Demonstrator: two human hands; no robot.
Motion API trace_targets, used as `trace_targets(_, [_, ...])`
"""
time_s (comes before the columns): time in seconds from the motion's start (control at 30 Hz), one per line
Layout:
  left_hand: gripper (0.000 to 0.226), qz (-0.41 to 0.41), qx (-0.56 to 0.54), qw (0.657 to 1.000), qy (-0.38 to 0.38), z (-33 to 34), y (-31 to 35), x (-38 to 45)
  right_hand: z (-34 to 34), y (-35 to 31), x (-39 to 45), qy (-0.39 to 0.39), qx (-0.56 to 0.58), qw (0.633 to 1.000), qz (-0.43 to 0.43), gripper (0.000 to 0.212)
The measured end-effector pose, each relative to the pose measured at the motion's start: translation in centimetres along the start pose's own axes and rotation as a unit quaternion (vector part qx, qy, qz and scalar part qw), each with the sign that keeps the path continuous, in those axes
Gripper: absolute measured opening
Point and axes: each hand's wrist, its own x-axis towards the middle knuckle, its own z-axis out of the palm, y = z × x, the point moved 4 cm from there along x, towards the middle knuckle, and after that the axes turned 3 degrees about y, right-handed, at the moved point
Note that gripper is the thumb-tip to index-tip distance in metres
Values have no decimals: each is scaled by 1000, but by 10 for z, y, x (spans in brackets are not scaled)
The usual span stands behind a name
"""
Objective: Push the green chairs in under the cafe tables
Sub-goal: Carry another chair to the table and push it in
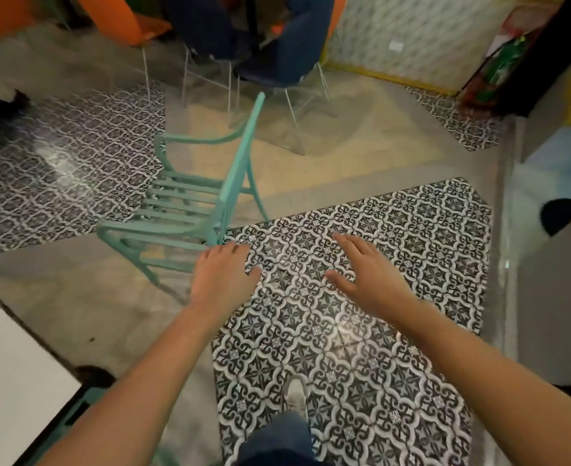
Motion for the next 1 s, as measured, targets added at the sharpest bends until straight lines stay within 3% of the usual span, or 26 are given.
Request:
trace_targets(0.27, [43, -22, 5, 999, 28, -14, 10, 155, -40, 61, 140, 7, 4, 1000, -1, 76])
trace_targets(0.57, [54, -172, 24, 985, -16, 30, -4, 307, -48, 123, 343, -50, 3, 992, -119, 73])
trace_targets(0.77, [57, -280, 14, 959, -43, 48, -27, 358, -55, 102, 476, -100, -27, 963, -250, 71])
trace_targets(1.0, [70, -391, -39, 918, -42, 86, -61, 394, 1, 44, 599, -146, -68, 903, -398, 71])
